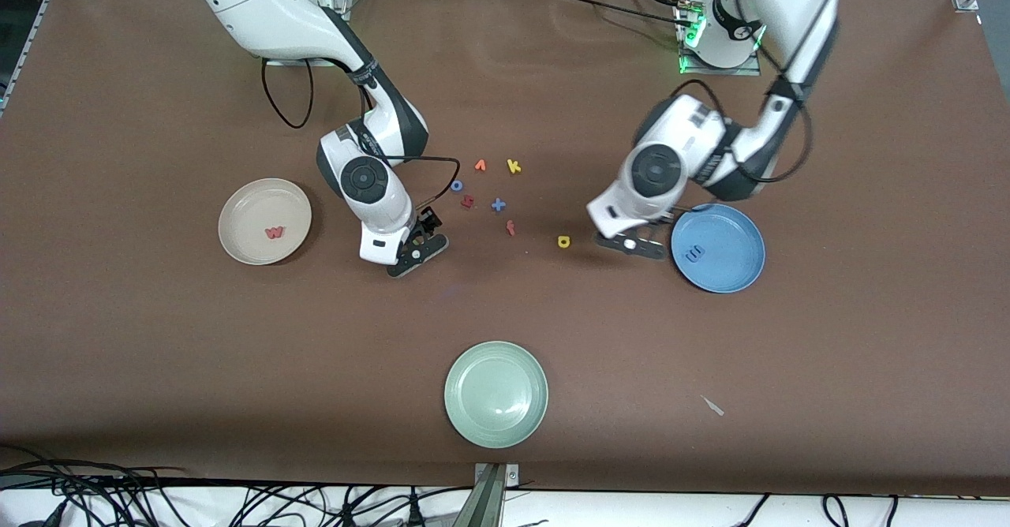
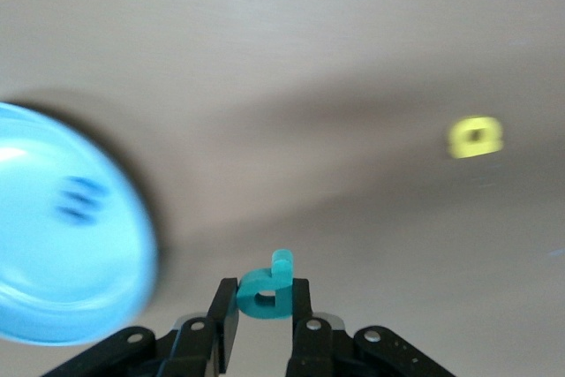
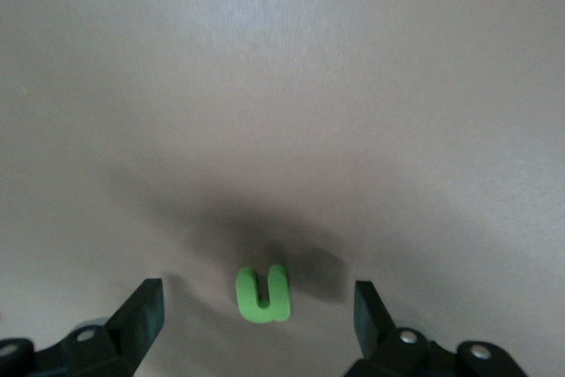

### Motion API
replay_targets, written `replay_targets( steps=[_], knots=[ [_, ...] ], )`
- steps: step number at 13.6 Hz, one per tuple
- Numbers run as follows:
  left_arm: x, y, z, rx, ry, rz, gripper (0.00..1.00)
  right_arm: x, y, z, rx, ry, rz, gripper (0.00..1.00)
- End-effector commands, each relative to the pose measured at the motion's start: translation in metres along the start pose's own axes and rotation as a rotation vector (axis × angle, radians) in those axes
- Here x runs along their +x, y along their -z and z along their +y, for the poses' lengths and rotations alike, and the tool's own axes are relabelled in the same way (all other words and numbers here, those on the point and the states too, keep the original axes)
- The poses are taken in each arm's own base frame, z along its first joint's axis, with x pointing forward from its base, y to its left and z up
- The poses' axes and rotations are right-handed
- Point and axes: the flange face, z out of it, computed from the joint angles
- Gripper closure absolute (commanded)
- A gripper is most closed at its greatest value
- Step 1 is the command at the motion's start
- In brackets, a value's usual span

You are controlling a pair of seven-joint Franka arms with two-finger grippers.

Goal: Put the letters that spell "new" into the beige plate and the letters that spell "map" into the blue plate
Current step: 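Drop the green U on the white plate while the left gripper drops P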

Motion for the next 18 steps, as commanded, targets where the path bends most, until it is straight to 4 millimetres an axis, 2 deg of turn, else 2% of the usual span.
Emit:
replay_targets(
  steps=[1,3,4,5,6,7,9,10,12,14,16,17,18],
  knots=[
    [-0.001,-0.012,-0.071,-0.006,-0.138,-0.033,0.85,-0.010,0.000,0.001,-0.006,0.026,0.002,0.17],
    [0.000,-0.032,-0.122,-0.042,-0.186,-0.059,0.83,-0.012,0.001,0.000,-0.007,0.026,0.000,0.25],
    [0.000,-0.043,-0.139,-0.063,-0.231,-0.066,0.81,-0.012,0.001,0.000,-0.007,0.026,-0.002,0.31],
    [0.002,-0.052,-0.157,-0.082,-0.264,-0.069,0.73,-0.013,0.002,0.000,-0.007,0.028,-0.002,0.35],
    [0.002,-0.055,-0.167,-0.091,-0.285,-0.066,0.37,-0.014,0.002,0.000,-0.007,0.028,-0.005,0.39],
    [0.003,-0.053,-0.167,-0.092,-0.288,-0.062,0.00,-0.014,0.003,0.000,-0.007,0.028,-0.005,0.43],
    [0.007,-0.040,-0.160,-0.082,-0.296,-0.050,0.00,-0.014,0.003,0.000,-0.007,0.028,-0.005,0.48],
    [0.010,-0.030,-0.147,-0.088,-0.299,-0.032,0.00,-0.014,0.003,0.000,-0.007,0.028,-0.005,0.53],
    [0.017,-0.010,-0.119,-0.097,-0.331,0.006,0.00,-0.014,0.002,0.000,-0.007,0.028,-0.005,0.58],
    [0.027,0.009,-0.091,-0.135,-0.347,0.047,0.00,-0.014,0.002,0.000,-0.007,0.028,0.000,0.71],
    [0.039,0.017,-0.047,-0.198,-0.325,0.064,0.00,-0.014,0.002,0.000,-0.007,0.028,0.000,0.78],
    [0.048,0.028,-0.010,-0.193,-0.320,0.082,0.00,-0.014,0.002,0.000,-0.007,0.026,0.000,0.81],
    [0.050,0.030,0.014,-0.194,-0.264,0.079,0.00,-0.014,0.001,0.000,-0.006,0.024,-0.002,0.87]
  ],
)
